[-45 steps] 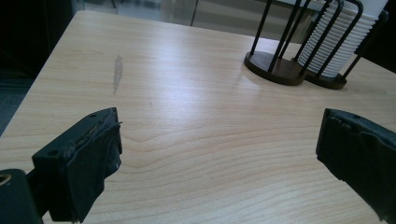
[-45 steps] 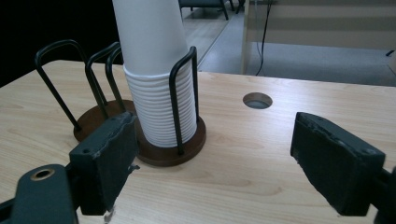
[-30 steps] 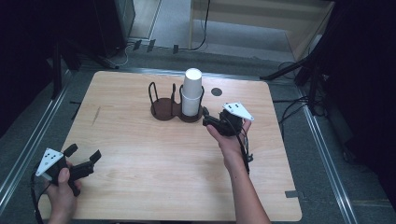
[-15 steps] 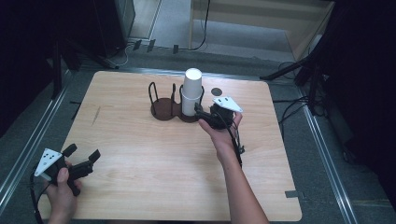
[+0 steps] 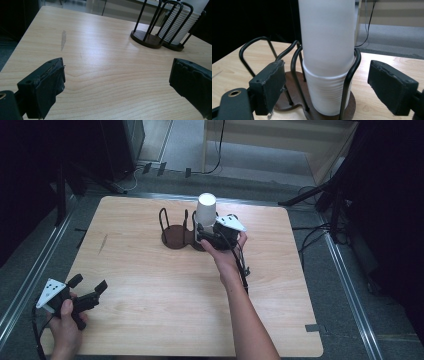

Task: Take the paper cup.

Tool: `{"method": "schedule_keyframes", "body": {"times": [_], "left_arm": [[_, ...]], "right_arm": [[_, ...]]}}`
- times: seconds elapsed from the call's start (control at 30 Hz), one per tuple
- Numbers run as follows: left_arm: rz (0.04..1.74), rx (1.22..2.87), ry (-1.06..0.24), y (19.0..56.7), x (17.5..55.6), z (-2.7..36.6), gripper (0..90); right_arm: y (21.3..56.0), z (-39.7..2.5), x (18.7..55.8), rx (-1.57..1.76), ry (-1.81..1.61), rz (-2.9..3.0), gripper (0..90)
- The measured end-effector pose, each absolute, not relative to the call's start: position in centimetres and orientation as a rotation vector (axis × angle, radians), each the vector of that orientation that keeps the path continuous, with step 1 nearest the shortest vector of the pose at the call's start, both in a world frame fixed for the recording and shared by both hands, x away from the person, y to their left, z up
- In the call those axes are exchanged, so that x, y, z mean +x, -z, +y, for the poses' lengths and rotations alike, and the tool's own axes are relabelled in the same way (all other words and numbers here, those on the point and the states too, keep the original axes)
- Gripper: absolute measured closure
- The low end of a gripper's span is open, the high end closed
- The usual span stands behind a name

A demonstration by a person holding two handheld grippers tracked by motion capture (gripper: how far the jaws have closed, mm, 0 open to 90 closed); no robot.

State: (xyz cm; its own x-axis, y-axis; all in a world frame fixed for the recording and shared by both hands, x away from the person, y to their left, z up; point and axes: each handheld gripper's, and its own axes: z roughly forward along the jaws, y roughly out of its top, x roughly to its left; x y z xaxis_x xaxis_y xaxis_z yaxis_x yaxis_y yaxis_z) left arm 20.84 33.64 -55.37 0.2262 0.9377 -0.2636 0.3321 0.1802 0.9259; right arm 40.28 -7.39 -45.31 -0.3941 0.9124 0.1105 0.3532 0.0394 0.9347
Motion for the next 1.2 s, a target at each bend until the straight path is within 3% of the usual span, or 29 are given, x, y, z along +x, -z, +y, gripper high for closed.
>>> {"method": "schedule_keyframes", "body": {"times": [1.2], "left_arm": [[1.313, 1.357, -0.664, 55.4, 20.8, 33.8, 0.7]], "right_arm": [[45.0, -4.8, 45.2, 1.343, -1.335, 1.753, 16.6]]}}
